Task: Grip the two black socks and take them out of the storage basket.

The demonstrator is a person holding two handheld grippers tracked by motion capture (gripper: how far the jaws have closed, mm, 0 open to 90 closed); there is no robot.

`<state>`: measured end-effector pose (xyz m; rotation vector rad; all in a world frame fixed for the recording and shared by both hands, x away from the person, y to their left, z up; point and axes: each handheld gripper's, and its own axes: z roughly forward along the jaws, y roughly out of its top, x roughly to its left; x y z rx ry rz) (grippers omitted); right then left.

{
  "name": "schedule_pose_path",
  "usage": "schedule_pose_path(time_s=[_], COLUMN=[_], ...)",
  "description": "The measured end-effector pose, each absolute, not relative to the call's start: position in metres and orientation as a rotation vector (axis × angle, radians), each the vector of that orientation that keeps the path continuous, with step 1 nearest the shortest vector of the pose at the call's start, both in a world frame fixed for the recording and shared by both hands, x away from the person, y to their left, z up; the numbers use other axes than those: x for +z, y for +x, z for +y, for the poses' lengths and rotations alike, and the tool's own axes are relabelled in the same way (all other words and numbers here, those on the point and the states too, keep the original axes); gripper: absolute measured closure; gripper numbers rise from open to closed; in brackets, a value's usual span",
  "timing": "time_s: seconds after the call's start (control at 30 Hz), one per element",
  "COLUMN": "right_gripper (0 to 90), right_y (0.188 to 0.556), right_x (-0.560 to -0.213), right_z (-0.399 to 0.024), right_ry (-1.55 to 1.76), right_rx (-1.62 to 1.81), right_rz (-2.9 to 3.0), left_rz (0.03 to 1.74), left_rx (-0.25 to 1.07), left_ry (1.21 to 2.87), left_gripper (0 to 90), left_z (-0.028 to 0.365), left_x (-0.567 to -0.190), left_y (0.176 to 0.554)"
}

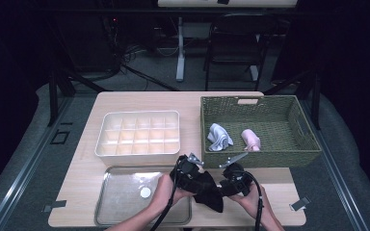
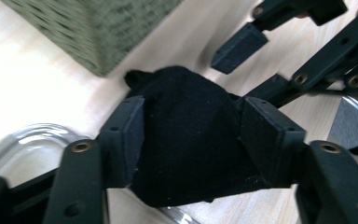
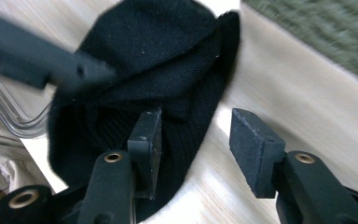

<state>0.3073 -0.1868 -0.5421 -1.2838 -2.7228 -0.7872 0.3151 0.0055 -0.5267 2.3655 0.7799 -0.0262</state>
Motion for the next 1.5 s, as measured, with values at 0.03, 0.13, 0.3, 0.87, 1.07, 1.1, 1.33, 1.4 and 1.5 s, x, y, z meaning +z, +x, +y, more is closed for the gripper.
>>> schedule_pose_path(time_s=[0.03, 0.13, 0.3, 0.87, 1.07, 1.1, 1.33, 1.4, 1.5], right_gripper=[54.7, 58.2, 71.7, 81.6, 81.6, 81.6, 81.6, 81.6, 81.6], right_y=[0.308, 0.308, 0.307, 0.299, 0.299, 0.299, 0.298, 0.297, 0.297], right_x=[-0.544, -0.55, -0.553, -0.534, -0.532, -0.533, -0.533, -0.532, -0.532], right_z=[-0.186, -0.182, -0.178, -0.185, -0.186, -0.186, -0.187, -0.188, -0.19], right_ry=[-1.274, -1.275, -1.264, -1.334, -1.344, -1.354, -1.379, -1.386, -1.402], right_rx=[-0.775, -0.732, -0.724, -0.821, -0.794, -0.804, -0.788, -0.774, -0.773], right_rz=[-2.723, -2.733, -2.728, -2.772, -2.815, -2.812, -2.86, -2.869, -2.88], left_rz=[0.774, 0.768, 0.777, 0.756, 0.759, 0.757, 0.758, 0.757, 0.758], left_rx=[-0.034, -0.041, -0.057, 0.021, 0.036, 0.03, 0.012, 0.011, 0.014], left_ry=[2.379, 2.402, 2.407, 2.289, 2.294, 2.297, 2.287, 2.288, 2.291], left_gripper=[38.8, 40.7, 52.5, 78.2, 78.2, 77.7, 77.2, 77.5, 78.0], left_z=[0.005, 0.003, 0.002, 0.007, 0.007, 0.006, 0.007, 0.007, 0.007], left_x=[-0.529, -0.534, -0.54, -0.536, -0.537, -0.539, -0.54, -0.54, -0.541], left_y=[0.315, 0.315, 0.317, 0.317, 0.317, 0.318, 0.318, 0.318, 0.318])
